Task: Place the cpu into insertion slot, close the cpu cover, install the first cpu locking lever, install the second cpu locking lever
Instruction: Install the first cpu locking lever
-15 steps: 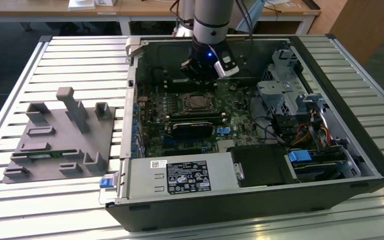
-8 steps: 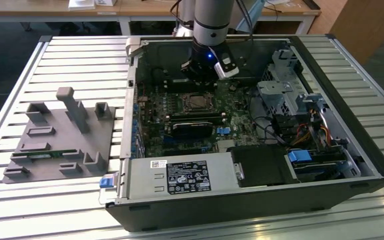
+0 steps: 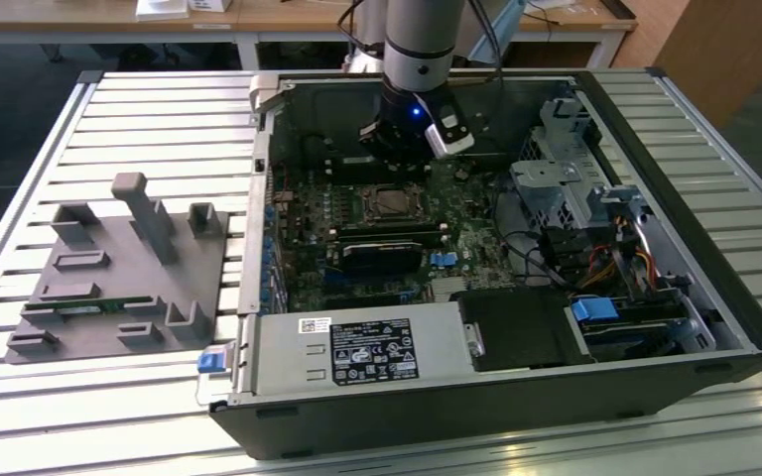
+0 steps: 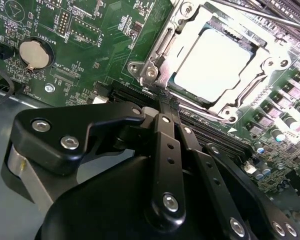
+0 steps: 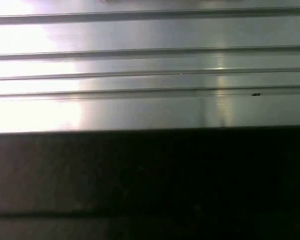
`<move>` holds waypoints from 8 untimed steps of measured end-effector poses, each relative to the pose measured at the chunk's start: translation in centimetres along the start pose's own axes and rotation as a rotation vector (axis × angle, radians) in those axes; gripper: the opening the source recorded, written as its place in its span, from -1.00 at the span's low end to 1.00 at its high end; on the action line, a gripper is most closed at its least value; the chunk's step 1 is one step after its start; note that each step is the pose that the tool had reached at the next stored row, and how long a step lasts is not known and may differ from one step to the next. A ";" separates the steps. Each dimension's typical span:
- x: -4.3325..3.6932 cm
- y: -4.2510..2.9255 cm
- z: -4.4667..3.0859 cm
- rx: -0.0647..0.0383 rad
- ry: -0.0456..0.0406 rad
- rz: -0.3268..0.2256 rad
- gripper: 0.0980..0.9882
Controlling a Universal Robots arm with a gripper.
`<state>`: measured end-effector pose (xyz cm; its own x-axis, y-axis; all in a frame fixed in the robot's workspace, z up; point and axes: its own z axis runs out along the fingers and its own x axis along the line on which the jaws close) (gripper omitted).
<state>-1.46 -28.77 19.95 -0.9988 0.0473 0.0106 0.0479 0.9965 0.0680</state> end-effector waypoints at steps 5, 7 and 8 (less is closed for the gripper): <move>0.00 -0.01 0.06 0.003 0.0000 0.000 -0.98; -0.02 0.02 0.17 0.002 -0.0009 0.000 -0.98; -0.02 0.01 0.19 0.004 -0.0006 0.000 -0.98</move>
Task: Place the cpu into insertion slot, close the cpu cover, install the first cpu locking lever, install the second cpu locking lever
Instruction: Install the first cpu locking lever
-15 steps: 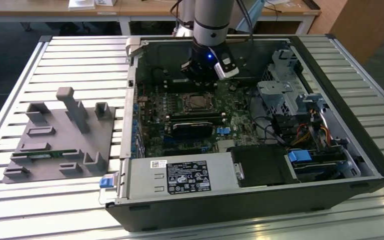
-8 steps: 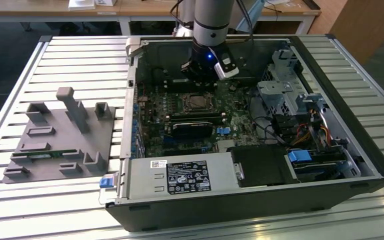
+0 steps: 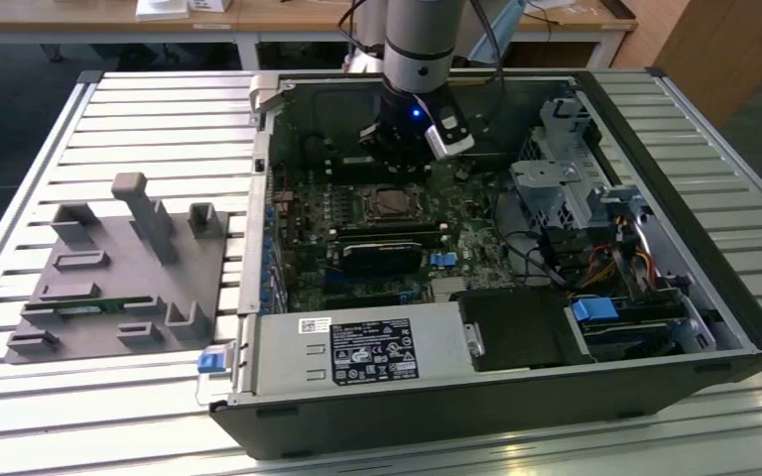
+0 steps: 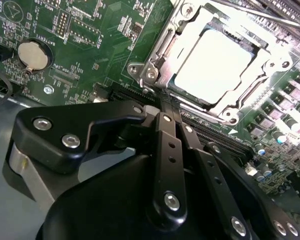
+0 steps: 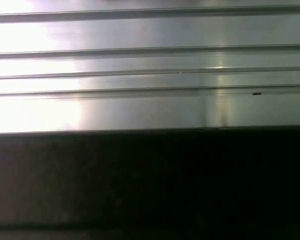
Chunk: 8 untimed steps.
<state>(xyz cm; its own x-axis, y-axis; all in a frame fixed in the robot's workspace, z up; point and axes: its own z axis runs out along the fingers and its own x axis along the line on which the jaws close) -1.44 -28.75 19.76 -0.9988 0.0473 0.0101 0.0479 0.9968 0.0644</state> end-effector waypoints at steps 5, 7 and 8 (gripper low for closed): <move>-0.02 -0.01 0.11 0.002 0.0006 0.000 -0.98; -0.03 -0.01 0.12 0.002 0.0004 0.000 -0.98; -0.03 0.00 0.09 0.001 0.0001 0.000 -0.98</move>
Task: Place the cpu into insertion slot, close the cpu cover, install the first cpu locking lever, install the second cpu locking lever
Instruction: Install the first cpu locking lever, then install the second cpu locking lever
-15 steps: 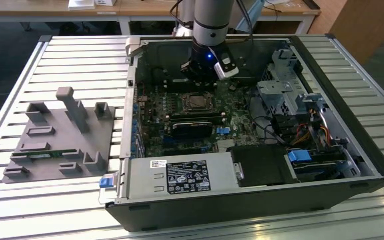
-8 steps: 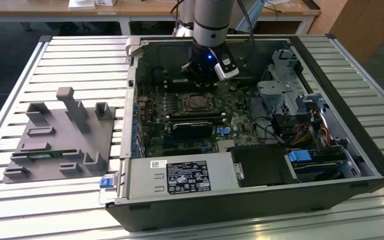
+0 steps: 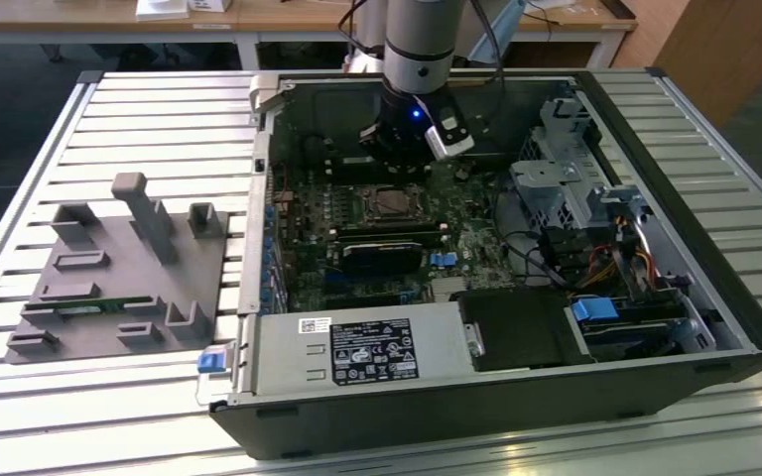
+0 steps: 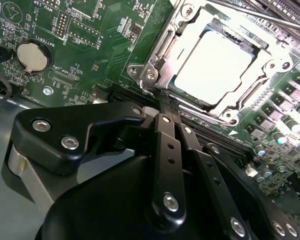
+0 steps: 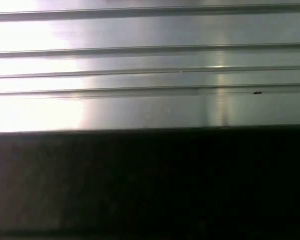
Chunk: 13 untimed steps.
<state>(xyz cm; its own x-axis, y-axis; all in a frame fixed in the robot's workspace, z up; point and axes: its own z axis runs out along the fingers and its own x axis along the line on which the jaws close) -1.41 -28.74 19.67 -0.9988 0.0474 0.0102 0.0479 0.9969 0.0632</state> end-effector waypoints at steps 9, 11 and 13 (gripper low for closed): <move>0.00 -0.13 -1.25 0.000 0.0003 0.000 -0.98; 0.00 -0.21 -1.24 0.000 0.0000 0.000 -0.98; -0.01 -0.33 -1.25 0.000 0.0001 0.000 -0.98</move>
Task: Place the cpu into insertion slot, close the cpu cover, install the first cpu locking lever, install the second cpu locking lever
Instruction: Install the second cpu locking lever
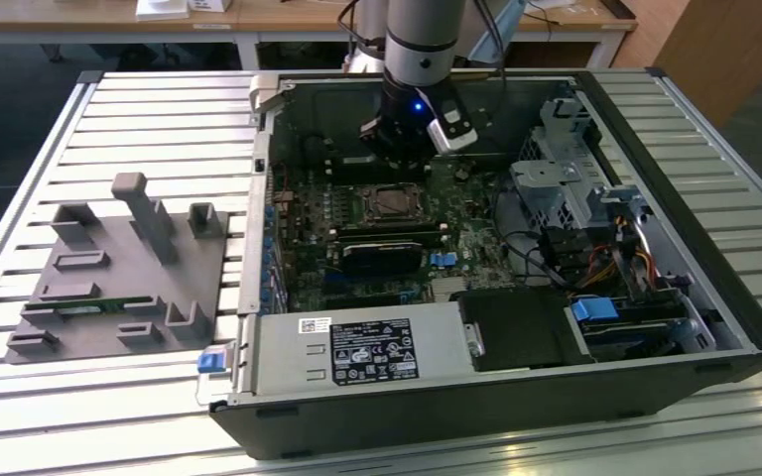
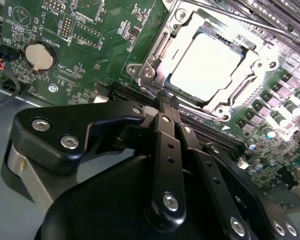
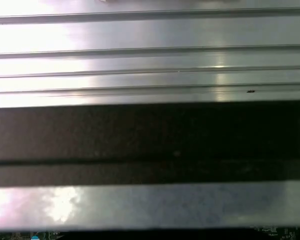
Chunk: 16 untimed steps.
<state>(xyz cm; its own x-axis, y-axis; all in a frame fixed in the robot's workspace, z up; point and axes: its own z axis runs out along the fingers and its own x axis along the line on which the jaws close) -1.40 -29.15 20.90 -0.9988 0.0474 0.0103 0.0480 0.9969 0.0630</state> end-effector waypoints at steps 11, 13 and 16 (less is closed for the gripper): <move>-0.03 -0.43 -0.03 0.000 0.0000 0.000 -0.98; -0.04 -0.57 -0.04 0.000 0.0000 0.000 -0.98; -0.05 -0.84 -0.06 0.000 0.0001 0.000 -0.98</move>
<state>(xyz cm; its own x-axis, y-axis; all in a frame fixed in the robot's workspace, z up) -1.38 -30.00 20.90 -0.9988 0.0474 0.0104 0.0479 0.9969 0.0629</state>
